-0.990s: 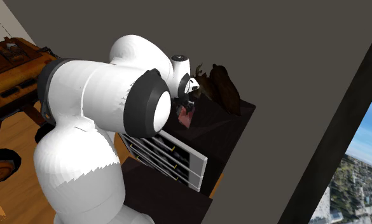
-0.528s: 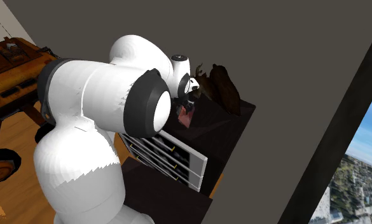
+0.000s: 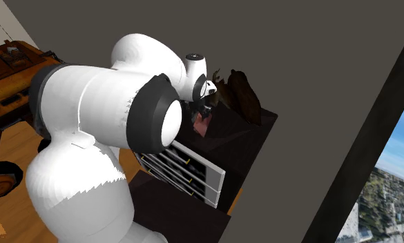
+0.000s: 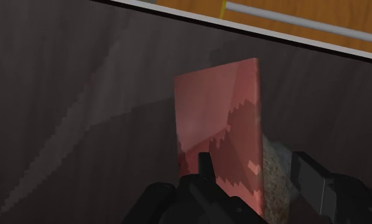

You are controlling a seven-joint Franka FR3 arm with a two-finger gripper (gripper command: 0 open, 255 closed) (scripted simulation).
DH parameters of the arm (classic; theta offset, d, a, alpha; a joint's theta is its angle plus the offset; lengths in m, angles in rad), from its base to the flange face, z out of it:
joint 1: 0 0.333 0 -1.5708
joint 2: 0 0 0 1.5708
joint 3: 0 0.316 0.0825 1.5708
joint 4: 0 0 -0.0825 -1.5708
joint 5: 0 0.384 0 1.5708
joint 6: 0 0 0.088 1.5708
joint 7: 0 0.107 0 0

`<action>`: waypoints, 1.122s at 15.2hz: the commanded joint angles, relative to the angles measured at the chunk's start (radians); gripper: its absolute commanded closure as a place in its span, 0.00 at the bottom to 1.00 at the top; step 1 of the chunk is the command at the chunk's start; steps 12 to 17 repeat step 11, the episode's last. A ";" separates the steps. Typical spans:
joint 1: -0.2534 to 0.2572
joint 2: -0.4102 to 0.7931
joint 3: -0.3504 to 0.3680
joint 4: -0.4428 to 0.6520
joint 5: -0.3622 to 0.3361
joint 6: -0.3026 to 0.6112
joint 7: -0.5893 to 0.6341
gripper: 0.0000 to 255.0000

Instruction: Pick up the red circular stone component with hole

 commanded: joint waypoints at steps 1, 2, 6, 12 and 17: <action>-0.002 -0.019 0.001 0.006 0.003 -0.025 -0.004 1.00; -0.002 -0.028 0.001 0.010 0.005 -0.036 -0.005 1.00; -0.003 -0.060 0.003 0.025 0.010 -0.084 -0.009 1.00; -0.004 -0.083 0.004 0.040 0.014 -0.123 -0.011 1.00; -0.004 -0.083 0.004 0.040 0.014 -0.123 -0.011 1.00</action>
